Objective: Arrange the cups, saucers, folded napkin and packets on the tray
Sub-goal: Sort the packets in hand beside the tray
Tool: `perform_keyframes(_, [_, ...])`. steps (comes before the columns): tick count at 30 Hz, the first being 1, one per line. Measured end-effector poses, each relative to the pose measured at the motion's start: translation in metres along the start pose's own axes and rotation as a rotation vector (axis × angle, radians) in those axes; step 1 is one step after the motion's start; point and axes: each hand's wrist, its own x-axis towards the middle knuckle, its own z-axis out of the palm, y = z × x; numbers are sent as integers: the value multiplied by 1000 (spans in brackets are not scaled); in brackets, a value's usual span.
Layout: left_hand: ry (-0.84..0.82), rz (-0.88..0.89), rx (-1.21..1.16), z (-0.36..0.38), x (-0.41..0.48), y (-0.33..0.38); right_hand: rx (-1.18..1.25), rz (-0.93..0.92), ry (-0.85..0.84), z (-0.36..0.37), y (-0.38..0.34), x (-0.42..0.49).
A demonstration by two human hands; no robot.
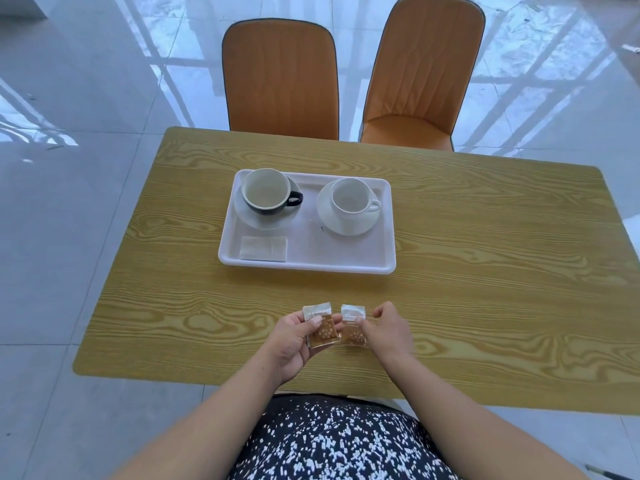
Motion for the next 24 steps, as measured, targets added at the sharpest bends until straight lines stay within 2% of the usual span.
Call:
perform_keyframes(5, [-2,3,2,-2,-3,3,-140,27,-39,11,-1,0])
perform_keyframes(10, [13,2,9,-4,-6,5,-152,19,-52,14,-4,3])
perform_keyframes(24, [29,-43,46,-1,1,7,130,79,29,4,15,5])
